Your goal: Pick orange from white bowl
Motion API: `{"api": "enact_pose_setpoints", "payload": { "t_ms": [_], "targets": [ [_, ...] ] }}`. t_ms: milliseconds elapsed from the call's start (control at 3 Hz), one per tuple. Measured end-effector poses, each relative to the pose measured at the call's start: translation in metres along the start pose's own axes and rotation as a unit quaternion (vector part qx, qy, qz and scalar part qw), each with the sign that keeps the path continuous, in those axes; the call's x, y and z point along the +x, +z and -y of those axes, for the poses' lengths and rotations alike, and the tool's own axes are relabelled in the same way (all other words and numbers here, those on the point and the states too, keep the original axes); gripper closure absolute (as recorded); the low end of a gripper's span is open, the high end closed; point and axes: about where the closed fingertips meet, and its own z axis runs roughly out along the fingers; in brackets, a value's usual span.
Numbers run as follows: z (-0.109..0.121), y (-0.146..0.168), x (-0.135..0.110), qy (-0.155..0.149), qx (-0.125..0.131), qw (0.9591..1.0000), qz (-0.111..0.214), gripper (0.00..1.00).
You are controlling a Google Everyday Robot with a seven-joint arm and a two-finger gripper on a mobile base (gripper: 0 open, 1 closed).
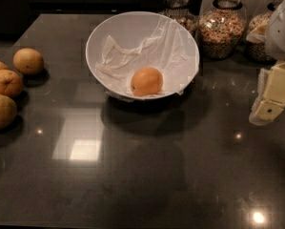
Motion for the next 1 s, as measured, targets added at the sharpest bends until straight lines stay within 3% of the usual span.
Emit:
{"api": "enact_pose_setpoints", "payload": {
  "t_ms": [667, 1000],
  "targets": [
    [0.007, 0.006, -0.009, 0.005, 0.008, 0.9999, 0.009, 0.0],
    [0.019, 0.01, -0.03, 0.001, 0.024, 0.9994, 0.026, 0.0]
  ]
}}
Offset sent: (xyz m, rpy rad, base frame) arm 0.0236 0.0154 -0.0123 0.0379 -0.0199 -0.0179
